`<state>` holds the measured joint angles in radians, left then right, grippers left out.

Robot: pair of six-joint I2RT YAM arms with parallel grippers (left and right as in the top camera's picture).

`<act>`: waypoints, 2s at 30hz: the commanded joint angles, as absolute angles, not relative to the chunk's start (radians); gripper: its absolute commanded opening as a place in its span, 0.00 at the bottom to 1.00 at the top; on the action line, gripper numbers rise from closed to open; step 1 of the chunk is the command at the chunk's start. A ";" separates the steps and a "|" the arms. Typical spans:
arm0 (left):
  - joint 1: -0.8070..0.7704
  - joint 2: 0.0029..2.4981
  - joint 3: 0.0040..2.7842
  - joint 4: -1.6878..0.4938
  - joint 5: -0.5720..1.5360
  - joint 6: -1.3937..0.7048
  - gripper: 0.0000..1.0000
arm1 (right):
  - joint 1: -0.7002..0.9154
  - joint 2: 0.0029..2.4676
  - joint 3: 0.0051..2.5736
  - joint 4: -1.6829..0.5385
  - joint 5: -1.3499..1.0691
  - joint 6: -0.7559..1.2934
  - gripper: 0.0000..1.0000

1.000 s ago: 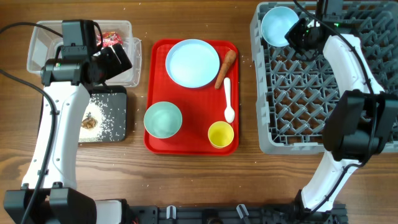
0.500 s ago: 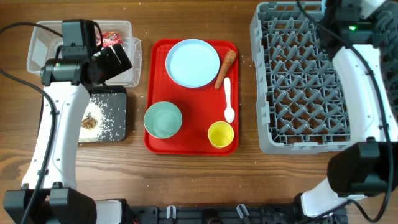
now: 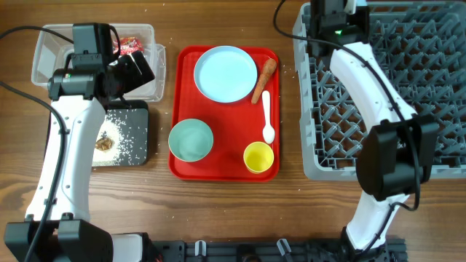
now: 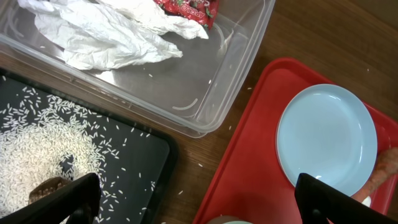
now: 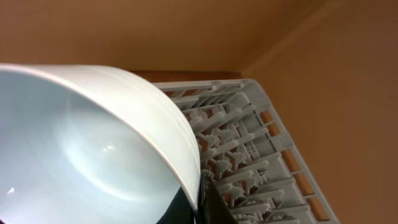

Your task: Sort waste into correct bins and load items into the dishwasher rack

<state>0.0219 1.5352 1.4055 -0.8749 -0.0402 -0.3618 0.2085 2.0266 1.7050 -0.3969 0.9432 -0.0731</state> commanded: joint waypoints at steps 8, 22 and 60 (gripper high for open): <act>0.027 1.539 1.410 -0.873 -0.050 -0.375 1.00 | 0.222 2.147 1.709 -0.349 1.099 -0.080 0.04; 0.026 1.539 1.410 -0.873 -0.050 -0.375 1.00 | 0.275 2.152 1.709 -0.488 0.976 -0.079 0.25; 0.026 1.539 1.410 -0.873 -0.050 -0.375 1.00 | -0.130 2.025 1.722 -0.540 -0.162 0.574 0.04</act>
<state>0.0219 1.5352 1.4055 -0.8745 -0.0402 -0.3618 -0.1318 2.1071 1.7245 -0.5243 -0.1898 0.6052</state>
